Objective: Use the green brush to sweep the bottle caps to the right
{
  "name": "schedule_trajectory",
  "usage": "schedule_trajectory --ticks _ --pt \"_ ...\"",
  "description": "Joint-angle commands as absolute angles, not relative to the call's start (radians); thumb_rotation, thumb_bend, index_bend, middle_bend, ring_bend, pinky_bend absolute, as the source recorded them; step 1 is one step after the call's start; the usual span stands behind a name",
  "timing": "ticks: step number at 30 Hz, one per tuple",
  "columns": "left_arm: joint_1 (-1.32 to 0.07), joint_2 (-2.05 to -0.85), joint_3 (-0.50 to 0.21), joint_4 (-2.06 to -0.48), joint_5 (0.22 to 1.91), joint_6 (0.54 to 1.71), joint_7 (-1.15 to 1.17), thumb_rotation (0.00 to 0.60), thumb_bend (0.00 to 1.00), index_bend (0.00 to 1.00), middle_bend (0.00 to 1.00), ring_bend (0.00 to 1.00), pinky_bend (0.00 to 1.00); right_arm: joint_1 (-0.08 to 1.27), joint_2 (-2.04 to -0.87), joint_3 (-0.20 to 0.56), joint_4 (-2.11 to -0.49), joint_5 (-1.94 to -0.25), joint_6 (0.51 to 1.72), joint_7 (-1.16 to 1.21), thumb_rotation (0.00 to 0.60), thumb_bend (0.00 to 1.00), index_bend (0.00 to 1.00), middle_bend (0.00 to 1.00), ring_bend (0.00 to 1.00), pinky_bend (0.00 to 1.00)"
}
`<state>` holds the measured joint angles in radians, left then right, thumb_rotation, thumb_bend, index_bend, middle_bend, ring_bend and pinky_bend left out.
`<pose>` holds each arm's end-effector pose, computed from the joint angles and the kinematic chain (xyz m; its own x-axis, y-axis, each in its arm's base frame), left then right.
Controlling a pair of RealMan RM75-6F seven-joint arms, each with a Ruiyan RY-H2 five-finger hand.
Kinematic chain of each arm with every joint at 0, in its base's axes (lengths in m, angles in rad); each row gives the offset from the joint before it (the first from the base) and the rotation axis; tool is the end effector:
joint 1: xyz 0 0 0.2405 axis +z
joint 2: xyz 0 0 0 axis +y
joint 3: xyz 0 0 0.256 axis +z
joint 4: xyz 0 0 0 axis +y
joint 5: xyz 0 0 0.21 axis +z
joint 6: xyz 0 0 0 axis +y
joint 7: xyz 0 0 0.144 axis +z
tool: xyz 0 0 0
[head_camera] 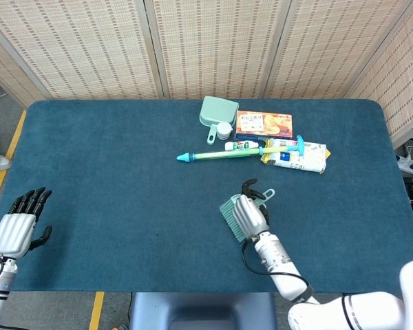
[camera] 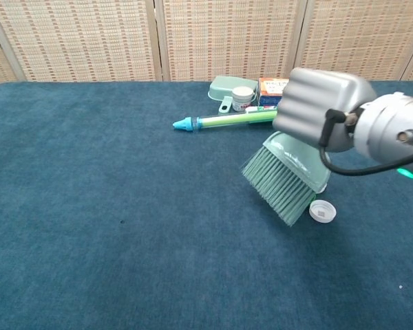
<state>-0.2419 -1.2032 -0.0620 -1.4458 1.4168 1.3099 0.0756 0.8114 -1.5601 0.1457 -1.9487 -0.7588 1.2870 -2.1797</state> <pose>-0.3241 0.2368 0.1332 0.5270 0.0825 0.8459 0.8499 -0.0598 -0.5236 -0.0821 -0.2800 -0.0097 0.9490 0.2479 -0.1950 0.2770 -0.3597 0.8910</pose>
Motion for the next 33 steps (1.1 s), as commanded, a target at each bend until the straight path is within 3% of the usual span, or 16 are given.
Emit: schedule_trajectory --ticks 1,14,33 --pt "-0.242 -1.203 -0.062 -1.446 1.417 1.311 0.075 0.600 0.40 0.00 0.00 0.00 0.11 0.878 -1.617 0.126 -1.908 -0.687 1.355 -2.226 0.600 0.37 1.00 0.88 0.59 0.31" --pt "-0.244 -1.204 -0.064 -1.455 1.411 1.308 0.095 0.600 0.39 0.00 0.00 0.00 0.11 0.930 -1.627 0.028 -1.801 -0.623 1.406 -2.145 0.600 0.37 1.00 0.88 0.59 0.31" --pt "-0.259 -1.234 -0.060 -1.439 1.387 1.274 0.149 0.600 0.39 0.00 0.00 0.00 0.11 0.886 -1.523 -0.114 -1.646 -0.570 1.436 -2.002 0.600 0.37 1.00 0.88 0.59 0.31"
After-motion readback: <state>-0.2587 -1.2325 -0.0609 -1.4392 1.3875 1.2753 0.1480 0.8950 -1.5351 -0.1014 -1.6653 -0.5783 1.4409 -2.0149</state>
